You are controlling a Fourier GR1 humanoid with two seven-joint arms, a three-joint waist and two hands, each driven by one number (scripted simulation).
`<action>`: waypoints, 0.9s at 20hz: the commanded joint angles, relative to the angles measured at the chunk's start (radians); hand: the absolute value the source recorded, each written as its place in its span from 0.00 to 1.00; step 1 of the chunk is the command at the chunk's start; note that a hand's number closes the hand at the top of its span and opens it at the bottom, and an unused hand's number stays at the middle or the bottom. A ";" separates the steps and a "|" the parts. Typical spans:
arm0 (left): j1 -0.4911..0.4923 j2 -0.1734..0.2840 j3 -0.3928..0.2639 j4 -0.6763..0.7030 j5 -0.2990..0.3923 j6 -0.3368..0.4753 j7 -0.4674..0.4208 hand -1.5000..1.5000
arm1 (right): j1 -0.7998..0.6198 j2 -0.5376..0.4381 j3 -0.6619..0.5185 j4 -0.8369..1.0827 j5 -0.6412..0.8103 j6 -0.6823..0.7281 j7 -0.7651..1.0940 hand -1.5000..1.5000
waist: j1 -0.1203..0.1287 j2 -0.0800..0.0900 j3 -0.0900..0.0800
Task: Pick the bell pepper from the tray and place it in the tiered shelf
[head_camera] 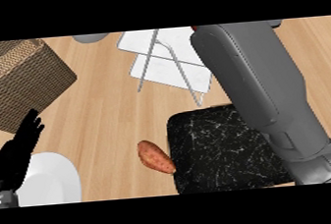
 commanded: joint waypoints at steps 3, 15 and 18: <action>-0.019 0.019 0.018 -0.053 0.018 -0.020 0.070 0.50 | 0.029 -0.004 -0.025 0.027 -0.007 -0.066 -0.060 0.00 | 0.000 -0.001 0.000; 0.056 -0.030 -0.001 -0.042 -0.019 -0.008 -0.003 0.50 | 0.060 0.015 -0.187 -0.171 -0.191 -0.183 -0.078 0.00 | -0.009 -0.006 0.001; -0.001 0.004 0.034 -0.024 -0.016 -0.007 0.008 0.50 | 0.087 0.052 -0.164 -0.280 -0.207 -0.197 -0.033 0.00 | -0.017 -0.006 0.000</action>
